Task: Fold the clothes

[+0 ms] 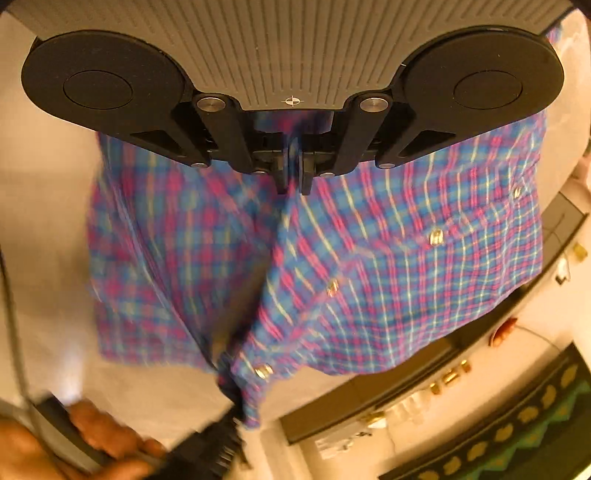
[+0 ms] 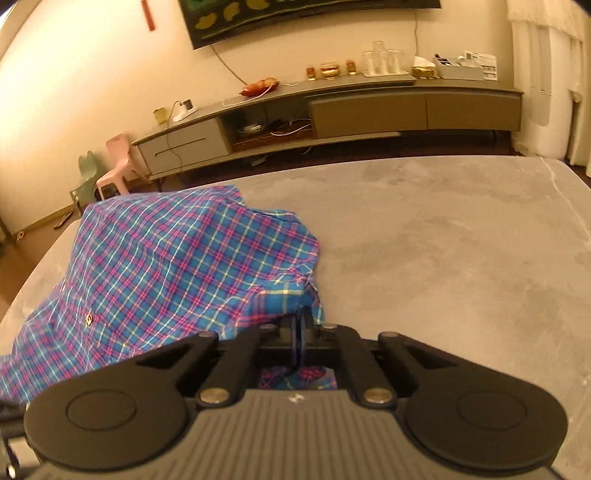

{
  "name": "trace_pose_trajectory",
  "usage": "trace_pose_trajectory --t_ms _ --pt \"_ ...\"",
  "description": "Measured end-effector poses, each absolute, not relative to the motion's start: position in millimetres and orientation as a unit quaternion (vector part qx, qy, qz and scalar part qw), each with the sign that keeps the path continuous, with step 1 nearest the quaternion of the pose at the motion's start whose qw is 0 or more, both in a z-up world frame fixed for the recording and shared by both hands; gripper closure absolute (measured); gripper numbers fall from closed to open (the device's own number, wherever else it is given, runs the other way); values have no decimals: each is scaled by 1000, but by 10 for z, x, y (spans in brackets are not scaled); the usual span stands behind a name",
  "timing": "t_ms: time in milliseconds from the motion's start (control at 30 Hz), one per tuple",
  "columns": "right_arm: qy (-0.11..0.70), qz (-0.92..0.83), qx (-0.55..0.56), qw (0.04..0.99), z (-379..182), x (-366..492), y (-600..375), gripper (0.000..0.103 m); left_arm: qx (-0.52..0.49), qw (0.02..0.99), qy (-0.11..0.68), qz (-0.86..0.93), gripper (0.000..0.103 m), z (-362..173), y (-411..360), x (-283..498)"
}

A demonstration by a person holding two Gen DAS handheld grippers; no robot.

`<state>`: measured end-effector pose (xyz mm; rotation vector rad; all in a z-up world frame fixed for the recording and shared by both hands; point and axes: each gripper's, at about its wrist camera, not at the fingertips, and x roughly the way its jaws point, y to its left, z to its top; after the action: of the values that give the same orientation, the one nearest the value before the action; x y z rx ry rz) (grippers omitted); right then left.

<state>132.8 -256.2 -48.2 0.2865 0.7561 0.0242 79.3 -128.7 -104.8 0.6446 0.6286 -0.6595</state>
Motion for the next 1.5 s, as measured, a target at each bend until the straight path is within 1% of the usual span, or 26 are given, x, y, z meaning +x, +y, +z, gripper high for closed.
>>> trace_pose_trajectory --t_ms 67,133,167,200,233,267,300,400,500,600,667,700,733,767,800,833,900,967,1033,1133,1167,1200,1267,1367,1433,1500 --pt "367 29 173 914 -432 1315 -2596 101 299 855 291 -308 87 -1021 -1193 694" --pt "361 66 232 901 -334 1276 -2663 101 285 867 279 -299 56 -971 -1127 629" --pt "355 82 253 896 -272 1223 -2705 101 281 872 271 -296 32 -961 -1102 599" --pt "347 96 271 893 -215 1171 -2726 101 281 872 266 -300 29 -960 -1087 583" --pt "337 109 291 889 -156 1116 -2756 101 289 868 264 -306 40 -975 -1082 585" --pt "325 119 313 884 -100 1057 -2800 101 301 860 268 -313 88 -1014 -1088 591" --pt "312 130 335 880 -41 998 -2843 101 305 855 274 -319 103 -1022 -1081 597" --pt "266 164 388 867 175 819 -2978 101 251 862 264 -353 103 -704 -894 544" --pt "215 200 438 850 381 660 -3146 101 126 878 251 -388 103 -1 -445 647" --pt "199 160 457 852 345 841 -3225 100 62 919 235 -310 103 486 57 1079" --pt "228 69 427 872 58 1158 -3116 85 56 940 263 -209 103 428 225 1541" --pt "247 25 405 880 -119 1328 -3035 61 58 946 279 -158 103 365 292 1773" --pt "284 9 386 877 -344 1475 -2973 52 68 946 295 -117 103 300 304 1928" --pt "323 0 377 868 -540 1567 -2949 54 87 942 303 -111 103 253 215 1912" --pt "339 -5 374 863 -595 1576 -2974 55 95 938 300 -143 101 247 74 1765" --pt "355 -9 371 858 -650 1584 -2999 55 98 932 293 -188 88 250 -82 1573" --pt "358 -11 365 859 -623 1540 -3084 52 127 911 290 -264 48 193 -452 1180" --pt "345 -11 362 866 -522 1448 -3197 47 181 889 282 -312 30 32 -831 852" --pt "348 -13 352 869 -494 1376 -3244 47 237 868 278 -336 25 -203 -1171 658" --pt "365 -22 313 876 -571 1327 -3240 46 289 854 282 -329 27 -561 -1503 637" --pt "373 -22 299 878 -608 1320 -3232 46 295 853 284 -323 34 -641 -1566 678" --pt "382 -10 290 878 -644 1343 -3218 46 291 855 291 -314 64 -683 -1577 742" --pt "390 10 279 878 -704 1283 -3152 46 270 859 316 -299 103 -712 -1500 886" --pt "391 31 255 884 -766 1328 -3005 50 199 874 349 -273 103 -651 -1200 1147" --pt "397 50 252 881 -781 1408 -2915 97 161 886 366 -236 103 -607 -936 1322" --pt "404 62 258 876 -725 1463 -2830 97 134 891 376 -214 103 -521 -750 1399"
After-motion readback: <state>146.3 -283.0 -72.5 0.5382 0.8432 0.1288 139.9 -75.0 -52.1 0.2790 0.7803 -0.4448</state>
